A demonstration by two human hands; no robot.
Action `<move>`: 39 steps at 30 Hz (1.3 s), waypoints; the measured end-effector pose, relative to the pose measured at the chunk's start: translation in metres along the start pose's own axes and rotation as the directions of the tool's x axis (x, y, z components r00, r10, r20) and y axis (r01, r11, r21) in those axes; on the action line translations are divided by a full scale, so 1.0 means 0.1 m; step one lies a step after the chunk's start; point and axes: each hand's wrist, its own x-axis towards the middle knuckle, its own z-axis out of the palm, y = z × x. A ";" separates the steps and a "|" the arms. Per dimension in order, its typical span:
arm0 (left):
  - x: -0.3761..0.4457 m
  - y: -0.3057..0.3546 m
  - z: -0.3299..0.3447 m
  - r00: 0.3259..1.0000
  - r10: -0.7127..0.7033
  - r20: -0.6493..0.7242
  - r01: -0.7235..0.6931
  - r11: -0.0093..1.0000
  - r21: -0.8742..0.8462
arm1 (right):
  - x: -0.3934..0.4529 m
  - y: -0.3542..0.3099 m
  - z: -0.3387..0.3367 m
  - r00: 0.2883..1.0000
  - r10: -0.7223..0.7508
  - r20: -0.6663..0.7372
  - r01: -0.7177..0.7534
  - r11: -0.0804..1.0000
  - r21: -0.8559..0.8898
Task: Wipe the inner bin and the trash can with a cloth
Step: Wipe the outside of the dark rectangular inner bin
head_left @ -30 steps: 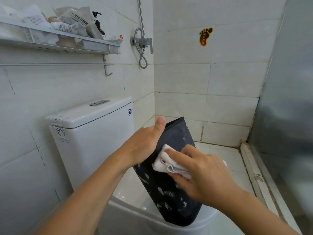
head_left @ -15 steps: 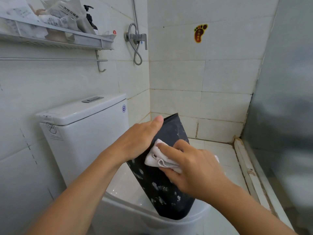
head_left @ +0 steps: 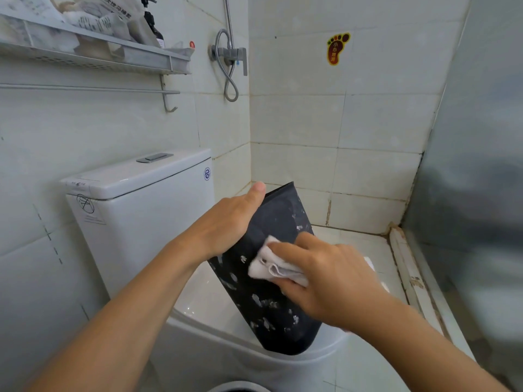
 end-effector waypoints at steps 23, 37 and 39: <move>-0.03 -0.02 0.03 0.995 0.084 -0.055 -0.078 0.992 0.104 | -0.05 0.17 0.05 0.991 0.136 0.019 -0.137 0.976 0.167; -0.01 0.03 0.12 0.976 0.186 -0.110 -0.168 0.973 0.156 | 0.00 0.13 0.24 0.944 0.238 -0.228 -0.176 0.949 0.261; 0.01 -0.05 0.08 0.974 0.208 -0.093 -0.195 0.972 0.135 | 0.07 0.20 0.27 0.942 0.245 -0.228 -0.194 0.955 0.225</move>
